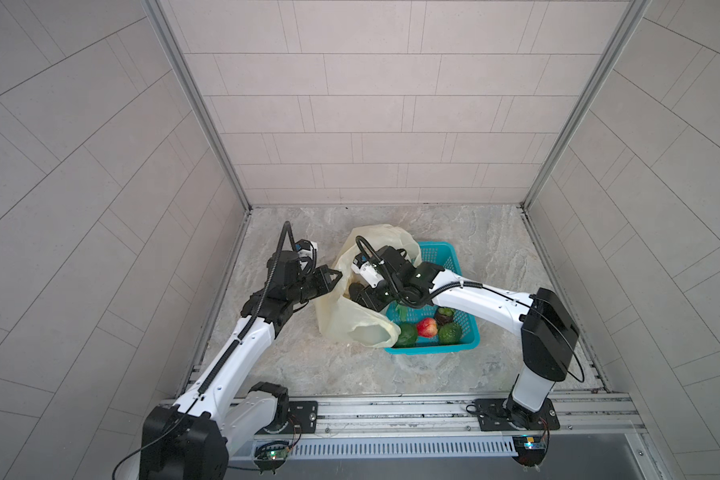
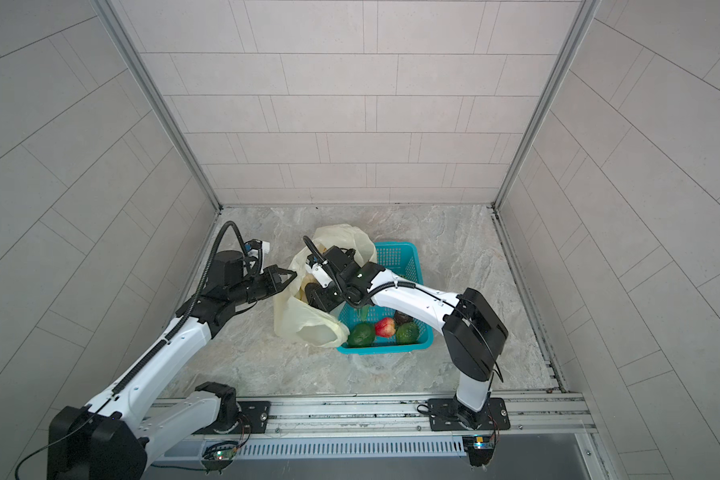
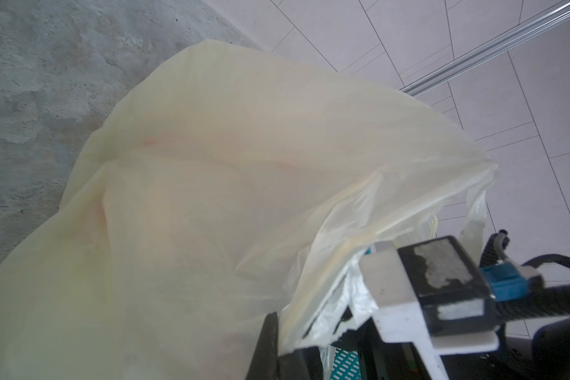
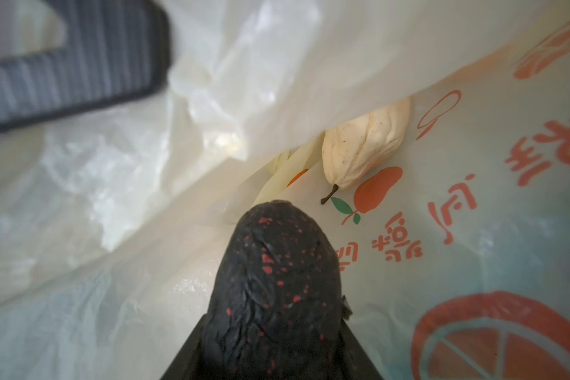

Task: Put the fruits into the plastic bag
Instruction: 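Lift the avocado and carry it into the bag held open by the left gripper, then release the avocado in the bag and withdraw the right gripper to the basket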

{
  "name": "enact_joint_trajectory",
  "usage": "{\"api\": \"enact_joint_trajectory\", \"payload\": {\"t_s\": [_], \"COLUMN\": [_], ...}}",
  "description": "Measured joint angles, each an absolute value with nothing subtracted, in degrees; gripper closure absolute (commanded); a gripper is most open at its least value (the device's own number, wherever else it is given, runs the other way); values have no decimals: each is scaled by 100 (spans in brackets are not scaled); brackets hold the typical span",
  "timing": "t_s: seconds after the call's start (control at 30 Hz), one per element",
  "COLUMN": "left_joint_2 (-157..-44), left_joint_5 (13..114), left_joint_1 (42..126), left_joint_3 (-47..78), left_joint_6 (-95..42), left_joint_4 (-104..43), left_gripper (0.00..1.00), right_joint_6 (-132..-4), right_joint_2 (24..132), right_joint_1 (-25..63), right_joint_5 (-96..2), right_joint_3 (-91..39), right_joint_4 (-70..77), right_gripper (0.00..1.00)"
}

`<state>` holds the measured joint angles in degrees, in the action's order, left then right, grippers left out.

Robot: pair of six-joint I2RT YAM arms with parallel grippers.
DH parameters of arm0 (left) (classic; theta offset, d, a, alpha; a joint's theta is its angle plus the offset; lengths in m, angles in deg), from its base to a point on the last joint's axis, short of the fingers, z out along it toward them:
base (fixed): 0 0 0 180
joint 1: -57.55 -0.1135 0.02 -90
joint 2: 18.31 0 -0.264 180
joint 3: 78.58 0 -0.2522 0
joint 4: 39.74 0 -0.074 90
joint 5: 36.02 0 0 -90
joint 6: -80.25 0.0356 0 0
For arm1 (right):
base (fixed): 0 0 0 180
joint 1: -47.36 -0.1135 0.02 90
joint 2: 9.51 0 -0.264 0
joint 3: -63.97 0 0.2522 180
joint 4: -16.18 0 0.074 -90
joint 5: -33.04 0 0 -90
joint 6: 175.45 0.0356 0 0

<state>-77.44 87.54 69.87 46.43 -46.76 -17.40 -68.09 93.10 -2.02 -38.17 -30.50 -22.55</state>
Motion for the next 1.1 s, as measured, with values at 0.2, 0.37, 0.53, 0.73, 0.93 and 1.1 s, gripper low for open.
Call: {"api": "enact_joint_trajectory", "payload": {"t_s": [0.2, 0.37, 0.53, 0.73, 0.93, 1.1], "left_joint_2": [-7679, -7672, -7644, -7642, -7642, -7642], "left_joint_5": [8695, 8680, 8667, 8665, 8590, 8595], "left_joint_1": [6996, 6996, 6996, 6996, 6996, 6996], "left_joint_3": [4643, 4643, 4643, 4643, 4645, 4656], "left_joint_6": [-4670, -4670, -4654, -4633, -4620, -4565], "left_joint_4": [-1602, -1567, -1554, -1552, -1541, -1543], "left_gripper": [100, 100, 100, 100, 100, 100], "right_joint_6": [-6848, -6872, -6900, -6964, -7067, -7259], "right_joint_2": [10038, 10258, 10219, 10005, 9574, 8901], "right_joint_1": [-364, -366, -381, -355, -226, -145], "right_joint_5": [-3815, -3815, -4018, -4313, -4348, -4366], "right_joint_3": [-3581, -3782, -3839, -3737, -3426, -3072], "right_joint_4": [-2537, -2784, -2808, -2911, -2913, -3014], "right_gripper": [67, 43, 29, 28, 29, 29]}}
